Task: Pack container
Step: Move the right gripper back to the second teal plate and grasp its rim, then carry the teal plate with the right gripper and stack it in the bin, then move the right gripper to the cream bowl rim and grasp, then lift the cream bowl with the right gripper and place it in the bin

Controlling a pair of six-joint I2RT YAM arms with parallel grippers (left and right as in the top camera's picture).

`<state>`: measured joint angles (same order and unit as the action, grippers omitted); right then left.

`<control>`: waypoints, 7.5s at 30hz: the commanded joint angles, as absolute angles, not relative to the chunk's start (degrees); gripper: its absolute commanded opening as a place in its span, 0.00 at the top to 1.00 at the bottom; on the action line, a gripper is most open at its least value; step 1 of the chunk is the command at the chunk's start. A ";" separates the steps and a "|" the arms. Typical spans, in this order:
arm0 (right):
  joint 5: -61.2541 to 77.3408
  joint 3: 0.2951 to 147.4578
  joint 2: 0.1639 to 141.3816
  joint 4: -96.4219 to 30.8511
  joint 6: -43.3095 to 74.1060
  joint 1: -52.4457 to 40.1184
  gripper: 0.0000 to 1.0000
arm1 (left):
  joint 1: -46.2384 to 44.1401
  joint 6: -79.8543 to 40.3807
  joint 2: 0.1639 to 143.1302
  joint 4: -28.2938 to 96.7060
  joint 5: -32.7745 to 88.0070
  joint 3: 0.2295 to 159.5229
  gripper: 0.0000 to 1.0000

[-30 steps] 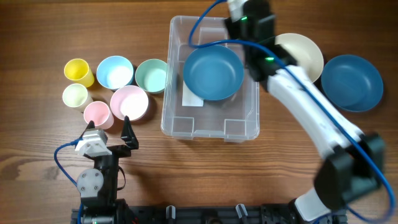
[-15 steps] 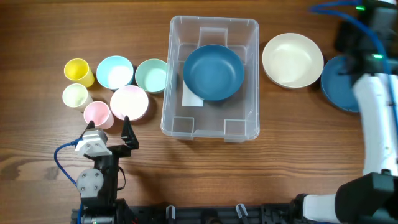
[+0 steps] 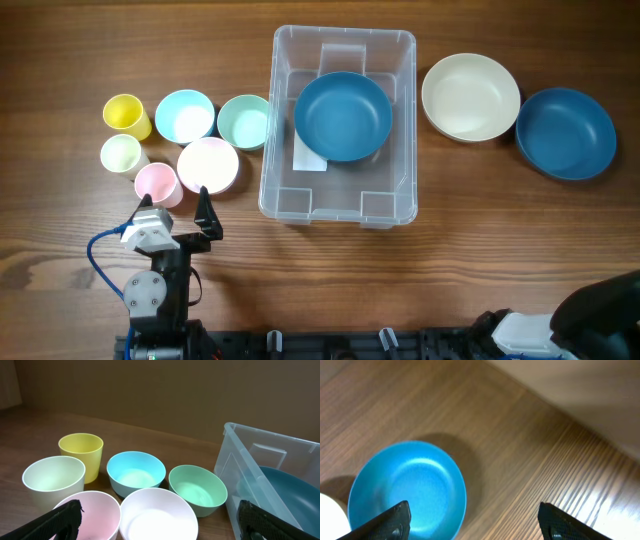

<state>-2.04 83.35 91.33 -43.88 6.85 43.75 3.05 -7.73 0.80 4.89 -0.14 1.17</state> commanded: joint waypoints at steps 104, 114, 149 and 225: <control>5.21 87.44 93.54 -36.88 4.86 -7.55 0.96 | 2.72 -6.59 0.43 4.71 0.38 0.64 0.00; 1.41 87.42 103.98 -36.47 4.95 -16.36 0.96 | 2.72 -6.59 0.43 4.71 0.38 0.64 0.00; 0.80 88.51 101.10 -44.42 6.00 16.29 0.22 | 2.72 -6.59 0.43 4.71 0.38 0.64 0.00; 6.42 92.40 112.68 -40.18 7.03 22.31 0.96 | 2.72 -6.59 0.43 4.71 0.38 0.64 0.00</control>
<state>9.58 87.31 119.48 -40.32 7.68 20.01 3.05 -7.73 0.80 4.89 -0.14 1.17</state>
